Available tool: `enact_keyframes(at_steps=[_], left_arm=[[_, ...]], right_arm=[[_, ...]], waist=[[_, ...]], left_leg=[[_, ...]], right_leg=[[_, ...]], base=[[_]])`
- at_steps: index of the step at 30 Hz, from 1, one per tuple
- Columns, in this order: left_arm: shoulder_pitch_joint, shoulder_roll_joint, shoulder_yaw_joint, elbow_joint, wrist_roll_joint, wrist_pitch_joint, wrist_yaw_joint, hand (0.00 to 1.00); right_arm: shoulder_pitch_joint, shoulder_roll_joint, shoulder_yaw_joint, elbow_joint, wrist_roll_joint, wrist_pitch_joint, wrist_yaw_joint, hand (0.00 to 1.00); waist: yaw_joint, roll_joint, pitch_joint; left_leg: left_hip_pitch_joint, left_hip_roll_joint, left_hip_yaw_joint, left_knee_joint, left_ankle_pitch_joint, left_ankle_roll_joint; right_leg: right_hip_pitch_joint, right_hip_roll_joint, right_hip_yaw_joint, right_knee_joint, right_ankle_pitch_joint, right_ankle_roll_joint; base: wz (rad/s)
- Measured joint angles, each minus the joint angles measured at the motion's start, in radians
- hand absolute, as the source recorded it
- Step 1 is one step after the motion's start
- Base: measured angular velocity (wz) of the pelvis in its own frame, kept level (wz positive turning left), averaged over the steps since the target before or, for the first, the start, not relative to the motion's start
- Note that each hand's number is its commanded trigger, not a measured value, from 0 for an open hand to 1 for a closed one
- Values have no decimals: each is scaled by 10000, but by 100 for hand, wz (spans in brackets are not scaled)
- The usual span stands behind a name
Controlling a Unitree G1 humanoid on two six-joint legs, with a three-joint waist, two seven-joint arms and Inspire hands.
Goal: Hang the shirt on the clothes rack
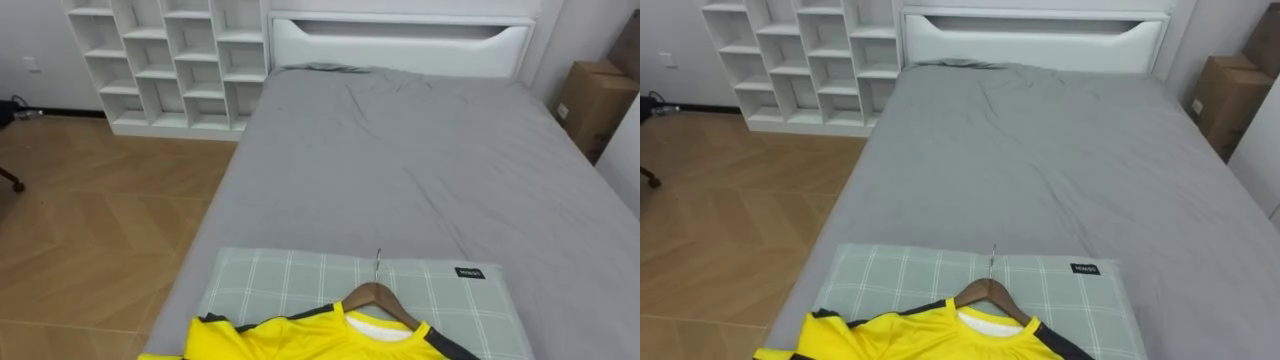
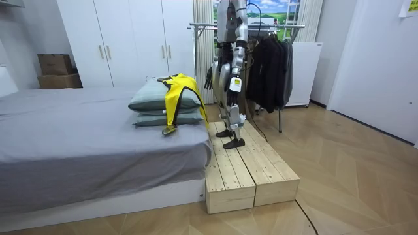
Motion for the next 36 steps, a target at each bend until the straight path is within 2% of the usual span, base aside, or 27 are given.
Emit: enact_keyframes(at_steps=[5,11,14,17,21,25,30,36], left_arm=[[-2,-10,15,0,-3,-9,80,0],[81,-28,113,-4,-14,-17,879,0],[123,-42,560,-23,-3,-25,1330,0],[116,-22,936,-110,-70,-28,1798,0],[168,69,1269,-332,-84,-34,2473,0],[249,222,1642,-493,-19,-321,3342,0],[265,266,1664,-850,-29,-428,4396,0],[167,287,1661,-1497,-10,-863,5436,0]], right_arm=[[15,0,11,-6,0,-6,-22,0],[2,3,43,-1,-5,0,-100,0],[19,6,43,4,-70,3,-152,0],[21,5,43,1,-58,19,-158,0],[49,-20,37,-29,-46,138,-161,0],[14,-53,18,-27,-81,150,-208,0],[33,-126,21,8,-91,151,-381,0],[14,-148,19,-27,-137,136,-384,0]], waist=[[17,-10,0],[29,-40,-23],[64,-64,-12],[74,-55,-39],[279,-39,-50],[381,-13,-54],[467,58,-38],[495,102,-42]], left_leg=[[10,6,23,-28,0,0],[21,-1,30,-24,0,0],[25,0,32,-22,0,0],[38,2,31,-17,0,0],[28,10,27,-19,-1,0],[35,10,-3,-41,-1,1],[179,5,-21,-83,-1,1],[235,2,-109,-113,-1,2]], right_leg=[[-18,8,23,8,0,-1],[42,-8,-31,5,-1,1],[58,-3,-40,-5,-1,1],[39,-3,-37,-13,-1,1],[17,4,-19,7,-1,0],[49,18,-23,11,0,0],[99,16,-28,12,0,-1],[254,63,-26,18,-3,-3]], base=[[0],[0],[0],[0],[0],[2],[0],[1]])
